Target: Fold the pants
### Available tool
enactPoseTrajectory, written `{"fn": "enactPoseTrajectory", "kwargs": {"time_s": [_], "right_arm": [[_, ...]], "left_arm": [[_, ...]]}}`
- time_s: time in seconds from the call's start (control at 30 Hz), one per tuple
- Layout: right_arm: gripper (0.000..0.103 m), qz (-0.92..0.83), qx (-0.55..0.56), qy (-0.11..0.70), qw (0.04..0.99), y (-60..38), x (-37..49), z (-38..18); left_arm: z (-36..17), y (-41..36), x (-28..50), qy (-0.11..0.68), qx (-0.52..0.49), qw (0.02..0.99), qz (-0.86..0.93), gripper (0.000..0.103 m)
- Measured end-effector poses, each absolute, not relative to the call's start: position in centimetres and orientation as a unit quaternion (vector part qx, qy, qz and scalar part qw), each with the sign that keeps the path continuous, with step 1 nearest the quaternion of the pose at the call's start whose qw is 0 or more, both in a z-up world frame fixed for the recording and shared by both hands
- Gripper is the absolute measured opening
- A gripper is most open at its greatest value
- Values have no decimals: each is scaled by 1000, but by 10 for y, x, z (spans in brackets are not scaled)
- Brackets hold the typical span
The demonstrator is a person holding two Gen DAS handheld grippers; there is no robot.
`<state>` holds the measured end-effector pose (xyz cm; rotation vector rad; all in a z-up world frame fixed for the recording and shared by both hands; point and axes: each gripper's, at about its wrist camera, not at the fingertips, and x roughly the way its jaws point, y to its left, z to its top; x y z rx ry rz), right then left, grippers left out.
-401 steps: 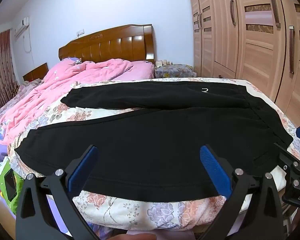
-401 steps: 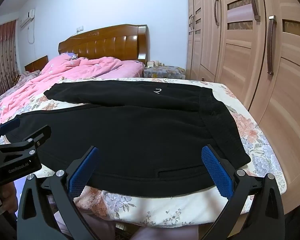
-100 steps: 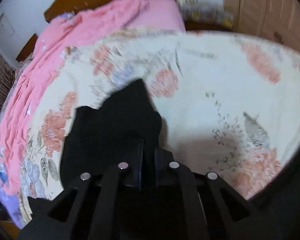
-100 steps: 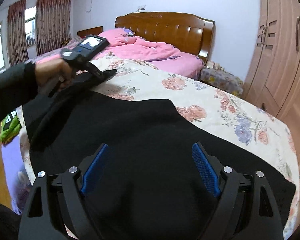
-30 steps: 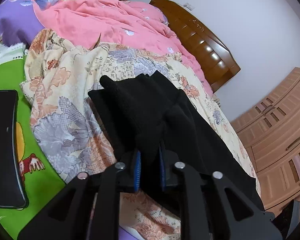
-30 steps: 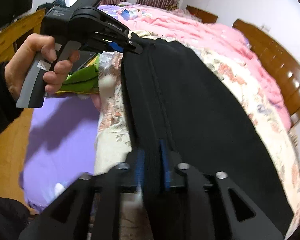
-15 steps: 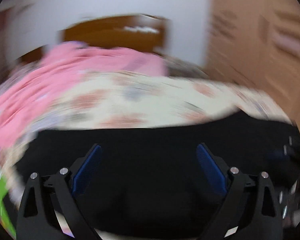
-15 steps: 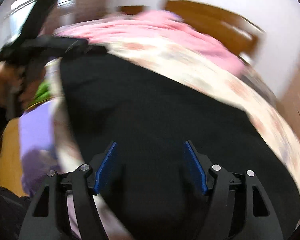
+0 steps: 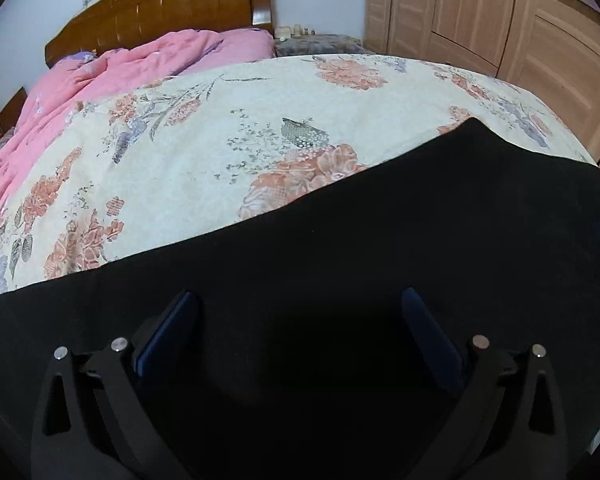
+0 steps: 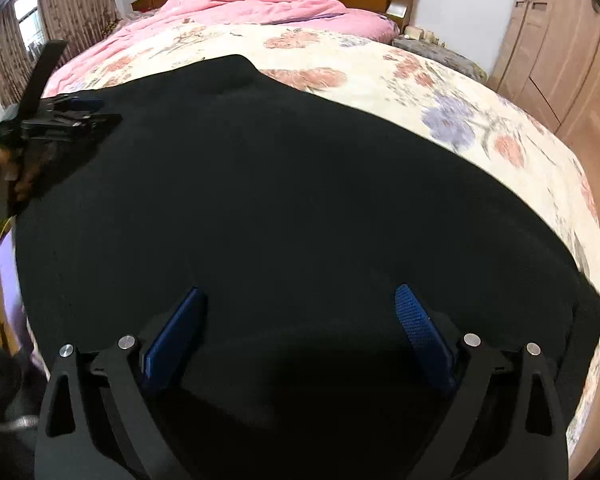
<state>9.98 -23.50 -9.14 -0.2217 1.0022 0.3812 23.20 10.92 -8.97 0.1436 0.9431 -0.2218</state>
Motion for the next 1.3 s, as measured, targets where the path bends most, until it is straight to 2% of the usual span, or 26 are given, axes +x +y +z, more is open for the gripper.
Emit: {"fn": "enactPoseTrajectory", "kwargs": {"time_s": [0.2,0.3,0.37,0.5,0.6,0.73,0.77,0.87,0.93,1.0,1.2,1.3], "right_arm": [[92,182,-98,457,865,-246,85,-91],[92,184,-104,465,860,-248,82,-80],[93,181,-105,436,875,-260,71,-54],[95,146,-64,410,898,-314,65,-28],[95,115,-54,423,897,-341,79,-28],[95,174,-86,434,880,-330,91,-38],[95,183,-102,439,874,-322,92,-41],[95,206,-109,459,857,-321,90,-59],[95,203,-104,476,850,-329,87,-77],[96,200,-111,458,859,-331,75,-82],[95,159,-119,444,874,-312,69,-60],[95,203,-92,427,877,-301,51,-58]], "left_arm": [[-86,107,236,453,66,883,-102,102],[-75,95,229,457,95,883,-53,101],[-50,74,218,426,117,896,-52,101],[-12,5,203,382,124,900,-170,101],[-28,-52,214,402,152,874,-227,101],[-60,-78,228,429,186,857,-217,101],[-70,-77,230,433,197,856,-203,102],[-81,-53,240,440,134,857,-230,102],[-82,-45,244,437,130,860,-228,102],[-82,-47,245,434,136,862,-224,102],[-81,-49,246,431,138,864,-219,102],[-80,-53,244,427,143,868,-211,102]]}}
